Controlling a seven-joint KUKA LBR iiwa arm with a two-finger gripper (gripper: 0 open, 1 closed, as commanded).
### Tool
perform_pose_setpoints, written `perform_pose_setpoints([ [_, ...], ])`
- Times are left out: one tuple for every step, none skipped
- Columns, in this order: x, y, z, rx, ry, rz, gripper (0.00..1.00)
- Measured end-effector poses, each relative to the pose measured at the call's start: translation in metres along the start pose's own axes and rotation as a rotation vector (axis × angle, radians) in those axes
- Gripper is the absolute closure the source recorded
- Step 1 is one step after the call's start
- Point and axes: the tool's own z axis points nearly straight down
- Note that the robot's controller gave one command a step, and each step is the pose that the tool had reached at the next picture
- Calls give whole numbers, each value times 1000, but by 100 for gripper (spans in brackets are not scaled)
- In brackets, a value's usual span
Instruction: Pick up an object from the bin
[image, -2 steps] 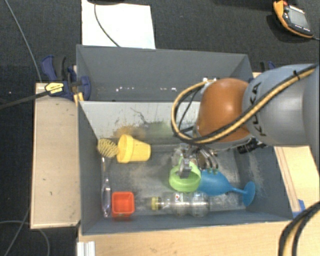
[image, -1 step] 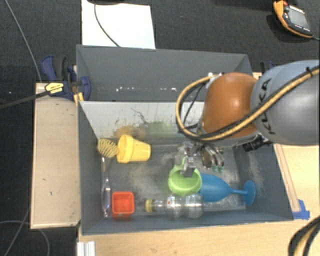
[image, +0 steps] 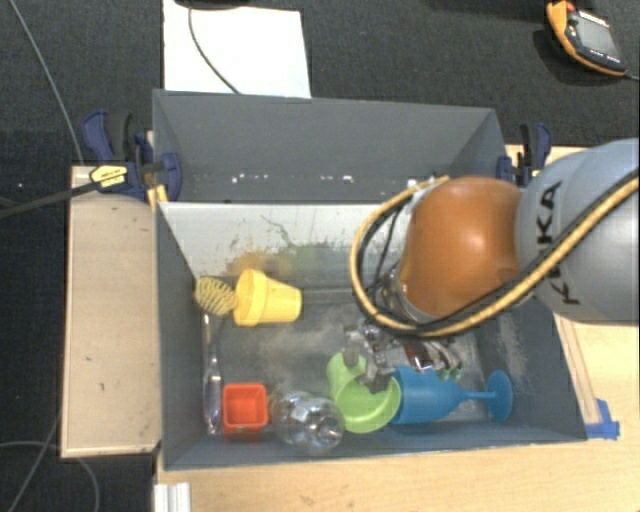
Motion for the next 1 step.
perform_pose_setpoints([
  [-34, -23, -99, 3, -12, 130, 100],
])
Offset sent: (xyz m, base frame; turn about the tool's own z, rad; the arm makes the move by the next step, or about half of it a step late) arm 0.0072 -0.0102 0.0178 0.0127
